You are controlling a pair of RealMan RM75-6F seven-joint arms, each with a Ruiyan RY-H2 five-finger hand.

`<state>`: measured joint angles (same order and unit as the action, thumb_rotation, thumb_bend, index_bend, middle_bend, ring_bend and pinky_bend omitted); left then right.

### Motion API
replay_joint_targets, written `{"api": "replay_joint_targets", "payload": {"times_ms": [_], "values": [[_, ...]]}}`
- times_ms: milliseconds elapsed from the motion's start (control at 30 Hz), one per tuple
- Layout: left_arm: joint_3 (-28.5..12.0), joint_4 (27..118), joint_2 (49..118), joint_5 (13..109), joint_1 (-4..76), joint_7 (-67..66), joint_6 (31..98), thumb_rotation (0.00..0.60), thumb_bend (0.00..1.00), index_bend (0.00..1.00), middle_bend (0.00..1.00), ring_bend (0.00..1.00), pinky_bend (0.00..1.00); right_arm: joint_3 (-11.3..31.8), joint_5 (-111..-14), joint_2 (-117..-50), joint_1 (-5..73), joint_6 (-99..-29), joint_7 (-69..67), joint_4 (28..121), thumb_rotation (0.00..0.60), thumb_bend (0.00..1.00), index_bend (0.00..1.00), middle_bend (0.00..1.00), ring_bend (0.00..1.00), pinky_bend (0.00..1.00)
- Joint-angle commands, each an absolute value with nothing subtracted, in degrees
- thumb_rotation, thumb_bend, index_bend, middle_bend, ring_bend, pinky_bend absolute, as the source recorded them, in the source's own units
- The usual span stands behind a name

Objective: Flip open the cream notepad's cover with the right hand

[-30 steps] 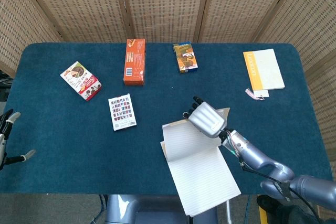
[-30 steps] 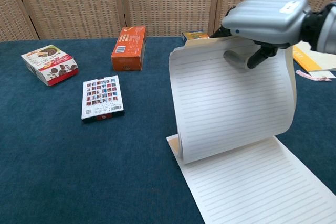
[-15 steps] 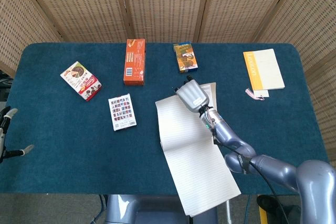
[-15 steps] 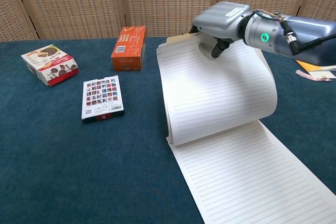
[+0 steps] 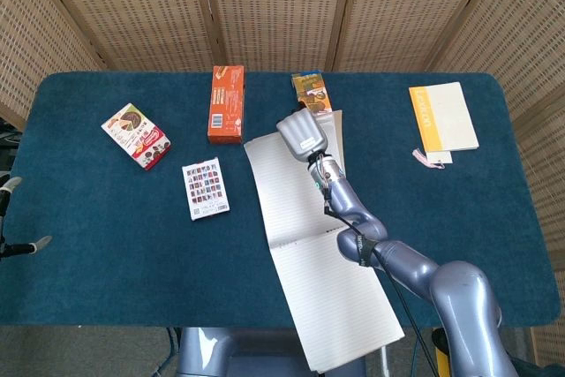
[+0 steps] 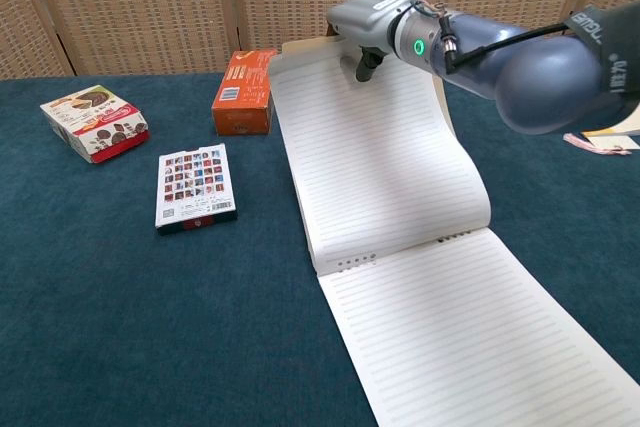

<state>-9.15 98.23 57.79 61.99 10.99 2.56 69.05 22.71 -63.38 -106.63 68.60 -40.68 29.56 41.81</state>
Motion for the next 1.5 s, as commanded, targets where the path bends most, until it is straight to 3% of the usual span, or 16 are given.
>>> {"api": "replay_joint_targets", "payload": {"times_ms": [33,100,300,500,1033,1267,1500], "values": [[-9.3,97.9,57.9,61.4,11.3,2.4,68.5,0.600,0.00,0.00,0.00,0.00,0.00,23.4,-64.0,-109.3,70.9,-40.8,26.1,37.8,0.600,0.07,0.06,0.04,0.02,0.05],[-9.4,97.5,58.1,60.9,11.6,2.1,68.0,0.600,0.00,0.00,0.00,0.00,0.00,23.8,-64.3,-110.5,71.6,-41.1,23.8,35.7,0.600,0.00,0.00,0.00,0.00,0.00],[-9.4,97.3,58.5,60.1,12.3,1.0,67.2,0.600,0.00,0.00,0.00,0.00,0.00,24.2,-66.2,-111.8,72.4,-44.9,17.9,32.6,0.600,0.00,0.00,0.00,0.00,0.00],[-8.8,97.8,58.8,60.9,12.4,-0.1,67.6,0.600,0.00,0.00,0.00,0.00,0.00,21.9,-69.4,-108.6,69.5,-48.9,14.1,35.3,0.600,0.00,0.00,0.00,0.00,0.00],[-5.3,100.1,59.0,70.7,10.2,-0.1,72.6,0.600,0.00,0.00,0.00,0.00,0.00,4.2,-84.6,-78.6,45.2,-69.0,9.8,73.4,0.600,0.00,0.00,0.00,0.00,0.00],[-4.2,99.8,59.8,75.6,9.2,0.1,75.8,0.600,0.00,0.00,0.00,0.00,0.00,-2.0,-86.5,-73.5,33.4,-79.9,11.8,79.4,0.600,0.00,0.00,0.00,0.00,0.00],[-2.6,98.6,60.4,81.3,7.6,1.7,79.7,0.600,0.00,0.00,0.00,0.00,0.00,-5.5,-84.5,-69.9,22.1,-88.6,9.7,84.3,0.600,0.00,0.00,0.00,0.00,0.00]]}}
